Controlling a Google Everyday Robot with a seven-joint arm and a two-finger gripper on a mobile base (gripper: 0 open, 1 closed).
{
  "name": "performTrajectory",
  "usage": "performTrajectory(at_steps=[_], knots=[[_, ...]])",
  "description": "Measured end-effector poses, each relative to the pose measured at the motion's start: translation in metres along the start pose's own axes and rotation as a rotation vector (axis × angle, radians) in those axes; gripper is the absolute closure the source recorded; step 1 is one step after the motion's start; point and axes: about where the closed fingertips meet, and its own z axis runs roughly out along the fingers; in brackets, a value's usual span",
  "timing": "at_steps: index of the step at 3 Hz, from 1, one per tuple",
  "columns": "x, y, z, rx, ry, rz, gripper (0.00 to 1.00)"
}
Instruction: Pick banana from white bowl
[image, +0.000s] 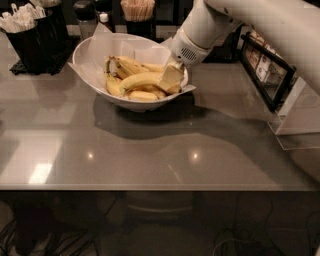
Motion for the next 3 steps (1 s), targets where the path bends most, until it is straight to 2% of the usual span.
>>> performTrajectory(at_steps=[1, 2, 3], knots=[[-0.009, 0.001, -0.024, 0.043, -0.04, -0.035, 1.0], [-0.028, 0.009, -0.064, 0.065, -0.127, -0.112, 1.0], [-0.036, 0.015, -0.1, 0.086, -0.193, -0.16, 1.0]])
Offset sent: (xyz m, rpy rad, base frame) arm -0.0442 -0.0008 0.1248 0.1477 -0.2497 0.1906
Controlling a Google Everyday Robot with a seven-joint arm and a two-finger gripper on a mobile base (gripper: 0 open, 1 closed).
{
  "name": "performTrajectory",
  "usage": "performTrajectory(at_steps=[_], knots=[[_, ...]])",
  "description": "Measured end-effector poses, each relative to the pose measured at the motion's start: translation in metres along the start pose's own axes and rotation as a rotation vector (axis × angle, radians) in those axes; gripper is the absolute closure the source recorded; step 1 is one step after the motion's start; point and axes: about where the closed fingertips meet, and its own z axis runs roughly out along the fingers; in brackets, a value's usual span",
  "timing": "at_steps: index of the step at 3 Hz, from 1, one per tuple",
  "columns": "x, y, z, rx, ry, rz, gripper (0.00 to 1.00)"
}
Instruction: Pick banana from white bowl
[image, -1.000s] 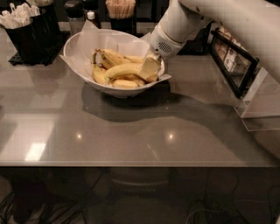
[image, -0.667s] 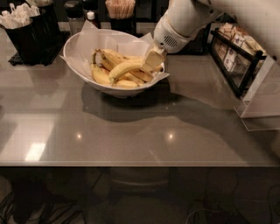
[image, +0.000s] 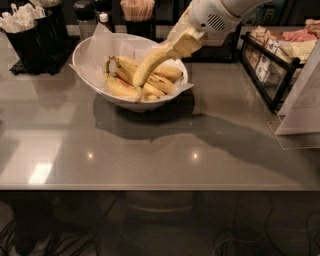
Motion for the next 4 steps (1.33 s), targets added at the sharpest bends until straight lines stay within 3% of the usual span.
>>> performTrajectory(at_steps=[2, 4], knots=[[0.002, 0.016, -0.053, -0.026, -0.084, -0.025, 1.0], [0.037, 0.058, -0.088, -0.08, -0.12, 0.061, 1.0]])
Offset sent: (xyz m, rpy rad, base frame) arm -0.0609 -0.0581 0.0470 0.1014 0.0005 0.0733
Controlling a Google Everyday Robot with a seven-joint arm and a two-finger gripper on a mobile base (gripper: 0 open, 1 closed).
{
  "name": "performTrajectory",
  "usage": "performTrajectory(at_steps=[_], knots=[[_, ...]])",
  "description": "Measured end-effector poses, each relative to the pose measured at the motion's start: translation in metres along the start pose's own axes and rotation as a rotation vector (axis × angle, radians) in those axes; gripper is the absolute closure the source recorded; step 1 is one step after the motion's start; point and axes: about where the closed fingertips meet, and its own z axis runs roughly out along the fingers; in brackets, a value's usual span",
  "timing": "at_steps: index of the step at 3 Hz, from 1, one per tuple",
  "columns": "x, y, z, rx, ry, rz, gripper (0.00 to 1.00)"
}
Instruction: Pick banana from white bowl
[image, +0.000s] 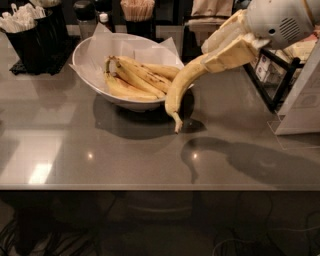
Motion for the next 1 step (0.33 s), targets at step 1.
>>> performTrajectory(at_steps=[1], knots=[[0.0061, 0.0113, -0.0096, -0.015, -0.014, -0.016, 1.0]])
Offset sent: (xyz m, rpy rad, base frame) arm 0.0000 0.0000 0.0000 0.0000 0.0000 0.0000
